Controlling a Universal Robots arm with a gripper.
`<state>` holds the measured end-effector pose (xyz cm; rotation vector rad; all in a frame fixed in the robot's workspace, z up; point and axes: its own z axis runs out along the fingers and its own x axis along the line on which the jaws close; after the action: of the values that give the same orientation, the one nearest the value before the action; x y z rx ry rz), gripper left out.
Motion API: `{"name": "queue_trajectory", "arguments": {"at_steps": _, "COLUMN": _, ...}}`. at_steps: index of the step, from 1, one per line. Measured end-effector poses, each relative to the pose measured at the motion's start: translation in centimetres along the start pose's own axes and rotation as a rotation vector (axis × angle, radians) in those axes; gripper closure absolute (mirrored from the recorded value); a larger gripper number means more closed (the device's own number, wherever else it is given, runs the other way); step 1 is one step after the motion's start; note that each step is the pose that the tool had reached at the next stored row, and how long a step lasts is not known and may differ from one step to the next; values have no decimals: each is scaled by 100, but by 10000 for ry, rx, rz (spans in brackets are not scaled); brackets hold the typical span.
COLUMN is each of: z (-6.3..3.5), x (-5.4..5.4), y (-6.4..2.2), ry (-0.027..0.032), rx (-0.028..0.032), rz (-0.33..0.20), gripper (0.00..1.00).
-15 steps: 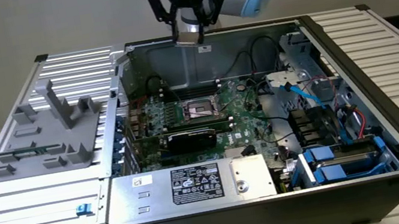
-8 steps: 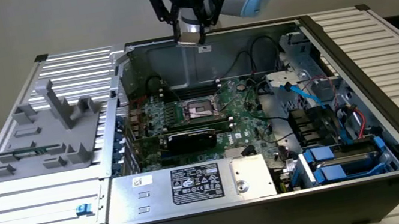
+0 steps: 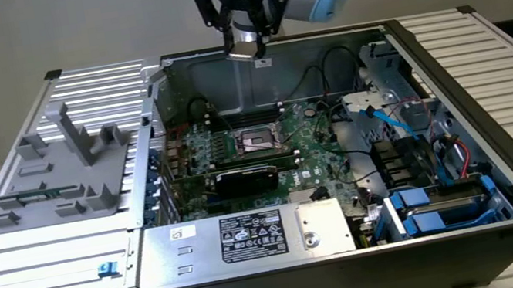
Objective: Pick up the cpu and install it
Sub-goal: 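Place the cpu into insertion slot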
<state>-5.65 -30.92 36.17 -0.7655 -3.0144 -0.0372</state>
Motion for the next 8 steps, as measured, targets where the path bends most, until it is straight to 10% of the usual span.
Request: {"name": "queue_trajectory", "arguments": {"at_steps": 8, "z": 7, "x": 0, "y": 0, "ry": -38, "rx": -25, "rz": 1023, "gripper": 44}}
